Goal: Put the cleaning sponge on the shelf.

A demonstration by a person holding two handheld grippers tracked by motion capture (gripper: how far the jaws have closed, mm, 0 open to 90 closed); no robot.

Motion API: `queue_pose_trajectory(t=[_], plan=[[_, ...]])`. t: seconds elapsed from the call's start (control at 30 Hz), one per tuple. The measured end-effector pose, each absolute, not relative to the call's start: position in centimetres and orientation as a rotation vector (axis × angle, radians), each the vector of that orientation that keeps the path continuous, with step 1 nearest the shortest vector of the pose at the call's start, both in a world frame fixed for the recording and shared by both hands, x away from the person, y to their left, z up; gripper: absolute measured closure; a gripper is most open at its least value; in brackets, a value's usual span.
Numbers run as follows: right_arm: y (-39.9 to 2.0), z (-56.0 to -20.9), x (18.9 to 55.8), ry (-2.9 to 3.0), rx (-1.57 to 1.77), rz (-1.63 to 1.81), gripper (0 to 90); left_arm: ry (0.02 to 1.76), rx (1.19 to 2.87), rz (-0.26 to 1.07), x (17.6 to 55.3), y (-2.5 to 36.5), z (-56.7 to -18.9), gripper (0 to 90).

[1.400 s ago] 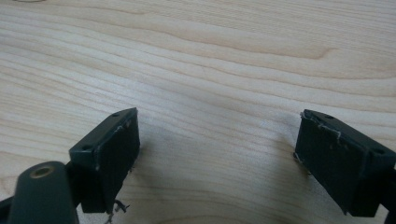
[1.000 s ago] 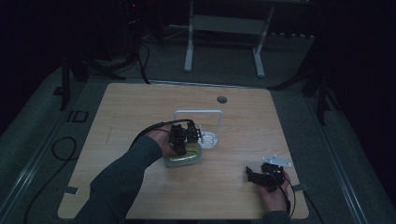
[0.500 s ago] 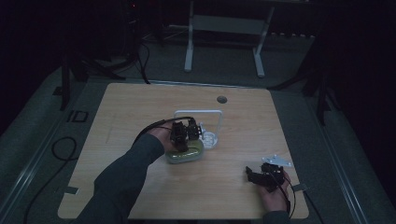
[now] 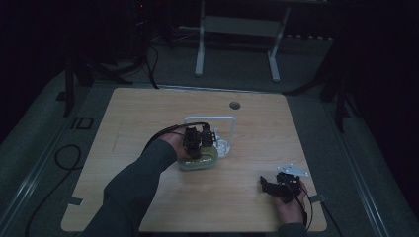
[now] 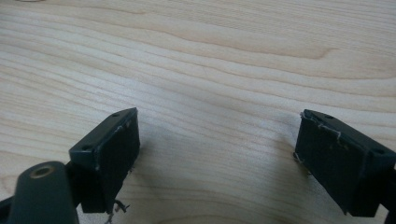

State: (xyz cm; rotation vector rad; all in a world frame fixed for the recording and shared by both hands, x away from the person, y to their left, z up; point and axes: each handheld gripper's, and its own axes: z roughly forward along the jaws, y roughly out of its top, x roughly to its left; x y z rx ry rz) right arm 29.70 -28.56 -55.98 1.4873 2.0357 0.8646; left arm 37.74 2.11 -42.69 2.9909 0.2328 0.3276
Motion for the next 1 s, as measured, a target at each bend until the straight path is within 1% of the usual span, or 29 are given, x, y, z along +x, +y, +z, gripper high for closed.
queue_pose_trajectory(t=[0.3,0.8,1.0], plan=[[-28.6,-56.0,29.7,2.035,1.488,0.866,13.3,0.211,2.992,0.363,38.0,1.2,-43.0,71.8],[-28.6,-56.0,29.7,2.036,1.487,0.865,13.3,0.131,2.985,0.4,38.5,0.8,-43.4,71.7],[-28.6,-56.0,29.7,2.036,1.487,0.864,13.3,0.132,2.981,0.409,38.7,0.3,-43.7,71.7]])
